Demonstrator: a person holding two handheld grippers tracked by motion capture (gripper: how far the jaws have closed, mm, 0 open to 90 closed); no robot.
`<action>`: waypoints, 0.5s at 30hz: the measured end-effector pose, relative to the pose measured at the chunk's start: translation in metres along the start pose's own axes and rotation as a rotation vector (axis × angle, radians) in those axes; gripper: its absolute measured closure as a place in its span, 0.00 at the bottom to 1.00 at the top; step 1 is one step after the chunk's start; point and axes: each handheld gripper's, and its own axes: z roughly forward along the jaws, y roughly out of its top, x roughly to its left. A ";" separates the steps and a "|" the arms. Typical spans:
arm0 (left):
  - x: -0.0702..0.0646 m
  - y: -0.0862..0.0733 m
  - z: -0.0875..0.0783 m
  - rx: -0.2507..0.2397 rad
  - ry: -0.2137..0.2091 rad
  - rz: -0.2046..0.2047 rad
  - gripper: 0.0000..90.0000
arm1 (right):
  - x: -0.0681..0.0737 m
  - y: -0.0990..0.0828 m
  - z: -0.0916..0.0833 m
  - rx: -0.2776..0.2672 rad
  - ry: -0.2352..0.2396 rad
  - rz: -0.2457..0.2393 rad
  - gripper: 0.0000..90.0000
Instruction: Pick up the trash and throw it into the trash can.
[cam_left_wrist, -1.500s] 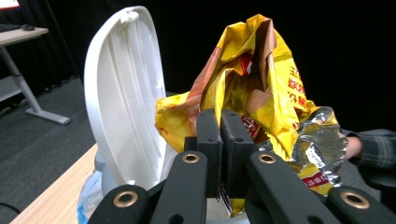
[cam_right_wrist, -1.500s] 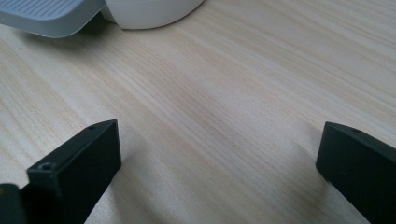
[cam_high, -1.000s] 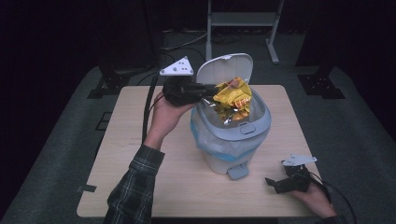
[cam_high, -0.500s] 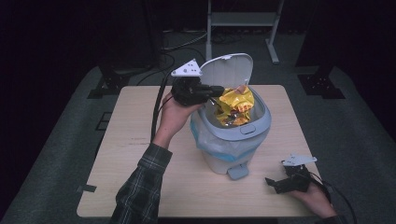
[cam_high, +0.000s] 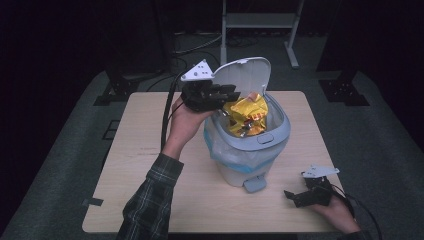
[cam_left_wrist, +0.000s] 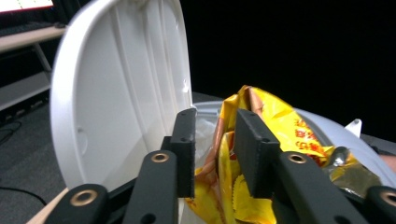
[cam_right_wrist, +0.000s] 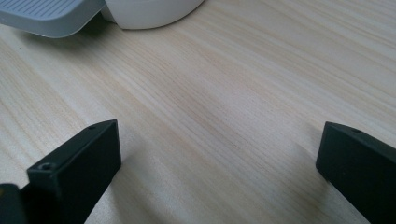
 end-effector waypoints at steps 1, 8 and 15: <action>-0.001 0.001 -0.001 0.000 0.003 0.005 0.74 | 0.000 0.000 0.000 0.000 0.000 0.000 0.00; -0.013 0.014 -0.003 0.004 -0.042 0.017 0.79 | 0.000 0.000 0.000 0.000 0.000 0.000 0.00; -0.024 0.013 0.016 0.069 -0.079 0.029 0.88 | 0.000 0.000 0.000 0.000 0.000 0.000 0.00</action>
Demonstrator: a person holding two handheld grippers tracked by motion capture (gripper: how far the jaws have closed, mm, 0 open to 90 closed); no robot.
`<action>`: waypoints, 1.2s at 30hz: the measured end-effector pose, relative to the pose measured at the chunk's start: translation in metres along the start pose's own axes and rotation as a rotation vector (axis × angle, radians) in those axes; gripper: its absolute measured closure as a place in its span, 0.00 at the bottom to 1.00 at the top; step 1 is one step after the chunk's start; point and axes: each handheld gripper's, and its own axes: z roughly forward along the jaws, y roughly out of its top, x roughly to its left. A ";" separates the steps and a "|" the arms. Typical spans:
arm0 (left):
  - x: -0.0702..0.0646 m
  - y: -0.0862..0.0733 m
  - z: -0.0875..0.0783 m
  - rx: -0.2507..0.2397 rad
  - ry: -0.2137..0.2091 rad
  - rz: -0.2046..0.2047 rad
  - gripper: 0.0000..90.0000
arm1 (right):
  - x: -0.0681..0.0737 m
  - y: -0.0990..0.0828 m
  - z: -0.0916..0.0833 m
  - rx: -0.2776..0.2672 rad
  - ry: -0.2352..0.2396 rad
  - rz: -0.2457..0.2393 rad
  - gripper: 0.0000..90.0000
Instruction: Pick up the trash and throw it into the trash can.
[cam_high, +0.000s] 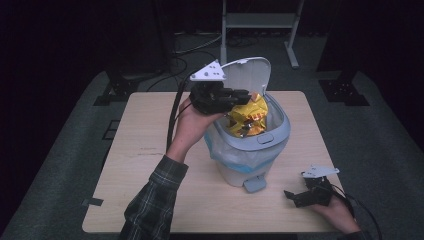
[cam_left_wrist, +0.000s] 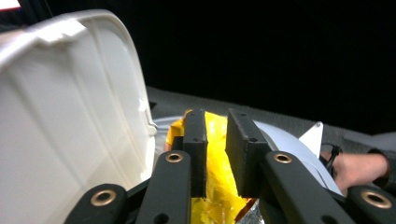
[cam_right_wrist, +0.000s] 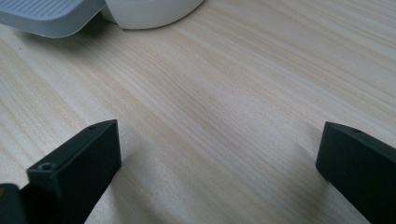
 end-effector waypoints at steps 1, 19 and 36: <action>0.000 -0.002 0.004 0.016 -0.008 -0.003 0.90 | 0.000 0.000 0.000 0.000 0.000 0.000 0.00; -0.001 -0.020 0.028 0.132 -0.023 -0.013 0.92 | 0.000 0.000 0.000 0.000 0.000 0.000 0.00; 0.004 -0.018 -0.033 0.039 0.003 -0.044 0.96 | 0.000 0.000 0.000 0.000 0.000 0.000 0.00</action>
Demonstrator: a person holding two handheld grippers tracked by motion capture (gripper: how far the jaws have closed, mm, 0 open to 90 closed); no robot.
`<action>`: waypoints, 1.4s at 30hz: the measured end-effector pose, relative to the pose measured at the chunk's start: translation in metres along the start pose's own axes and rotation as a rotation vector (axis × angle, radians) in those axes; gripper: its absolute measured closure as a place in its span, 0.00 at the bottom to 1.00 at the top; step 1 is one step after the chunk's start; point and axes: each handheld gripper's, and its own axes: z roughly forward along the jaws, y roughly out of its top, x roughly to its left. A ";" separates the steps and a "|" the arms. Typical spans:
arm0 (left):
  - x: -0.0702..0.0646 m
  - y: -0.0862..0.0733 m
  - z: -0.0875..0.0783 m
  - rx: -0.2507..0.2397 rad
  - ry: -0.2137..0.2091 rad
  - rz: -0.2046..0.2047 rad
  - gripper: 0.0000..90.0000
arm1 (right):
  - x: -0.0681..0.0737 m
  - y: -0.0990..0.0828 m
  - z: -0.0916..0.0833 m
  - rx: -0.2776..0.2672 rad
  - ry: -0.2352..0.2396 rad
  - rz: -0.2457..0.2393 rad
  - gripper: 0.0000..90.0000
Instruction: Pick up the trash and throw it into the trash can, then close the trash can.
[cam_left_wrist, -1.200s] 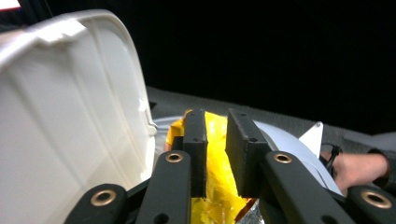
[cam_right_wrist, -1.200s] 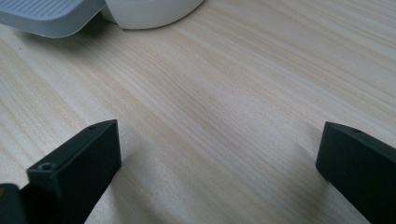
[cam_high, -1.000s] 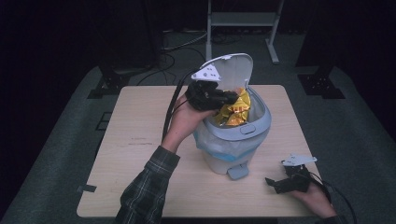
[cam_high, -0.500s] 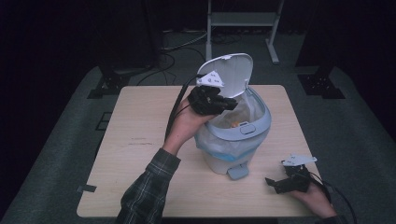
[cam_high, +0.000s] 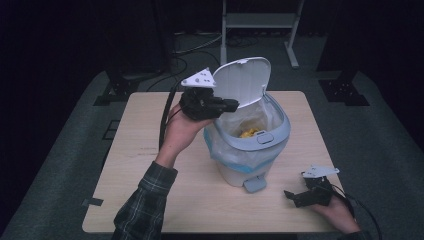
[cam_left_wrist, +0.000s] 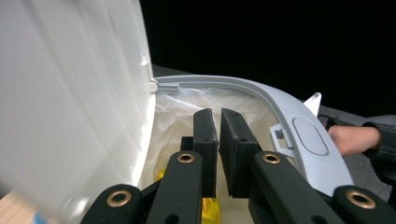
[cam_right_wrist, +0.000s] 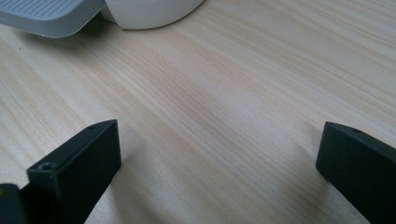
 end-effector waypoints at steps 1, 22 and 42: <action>0.001 -0.001 -0.004 -0.003 0.006 0.000 0.96 | 0.000 0.000 0.000 0.000 0.000 0.000 0.00; 0.042 -0.016 -0.047 -0.027 0.127 -0.076 0.98 | 0.000 0.000 0.000 0.000 0.000 0.000 0.00; 0.062 0.004 -0.032 -0.122 0.096 -0.082 1.00 | 0.001 -0.002 -0.002 0.000 -0.011 0.013 0.00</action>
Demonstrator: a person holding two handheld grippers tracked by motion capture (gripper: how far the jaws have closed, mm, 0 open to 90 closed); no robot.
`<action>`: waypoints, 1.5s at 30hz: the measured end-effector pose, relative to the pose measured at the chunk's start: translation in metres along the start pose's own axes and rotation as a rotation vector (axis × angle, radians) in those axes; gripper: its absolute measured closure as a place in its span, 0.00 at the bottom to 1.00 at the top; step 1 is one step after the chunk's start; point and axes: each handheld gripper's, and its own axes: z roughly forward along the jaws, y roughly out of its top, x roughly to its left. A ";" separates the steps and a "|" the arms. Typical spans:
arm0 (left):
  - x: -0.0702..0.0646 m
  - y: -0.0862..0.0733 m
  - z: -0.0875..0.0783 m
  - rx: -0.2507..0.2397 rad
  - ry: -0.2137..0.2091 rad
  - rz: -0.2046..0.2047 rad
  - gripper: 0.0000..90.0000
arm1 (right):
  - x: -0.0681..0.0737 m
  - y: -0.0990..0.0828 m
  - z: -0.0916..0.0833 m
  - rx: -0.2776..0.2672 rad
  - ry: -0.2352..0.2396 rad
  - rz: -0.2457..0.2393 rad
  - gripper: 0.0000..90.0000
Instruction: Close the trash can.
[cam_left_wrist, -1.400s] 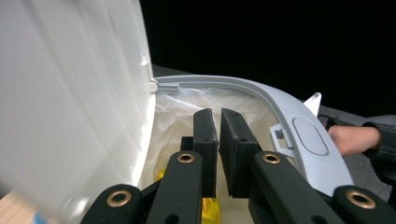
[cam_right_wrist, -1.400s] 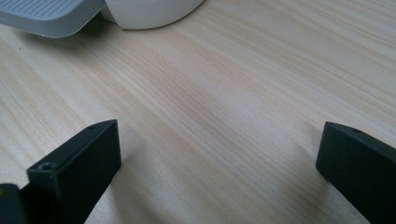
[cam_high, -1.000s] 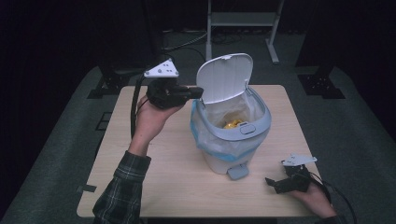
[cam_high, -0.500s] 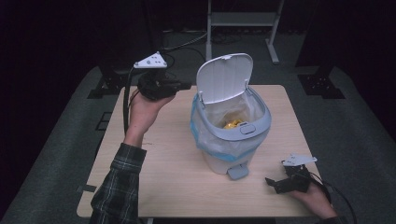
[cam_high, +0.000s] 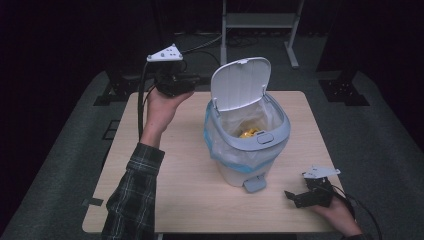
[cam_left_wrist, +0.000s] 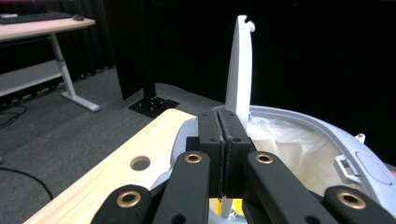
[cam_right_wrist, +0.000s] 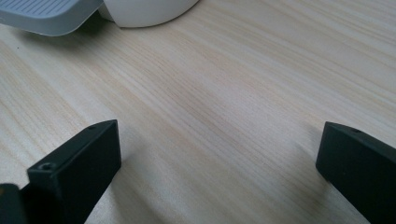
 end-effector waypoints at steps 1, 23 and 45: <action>-0.001 0.000 0.000 -0.006 -0.007 -0.001 1.00 | 0.000 0.000 0.000 -0.001 0.000 -0.001 0.00; -0.054 -0.021 0.027 0.084 -0.224 0.050 0.99 | 0.000 0.000 0.000 -0.001 0.000 0.000 0.00; -0.094 -0.022 0.073 0.208 -0.272 0.120 0.99 | 0.000 0.000 0.000 0.000 0.000 0.000 0.00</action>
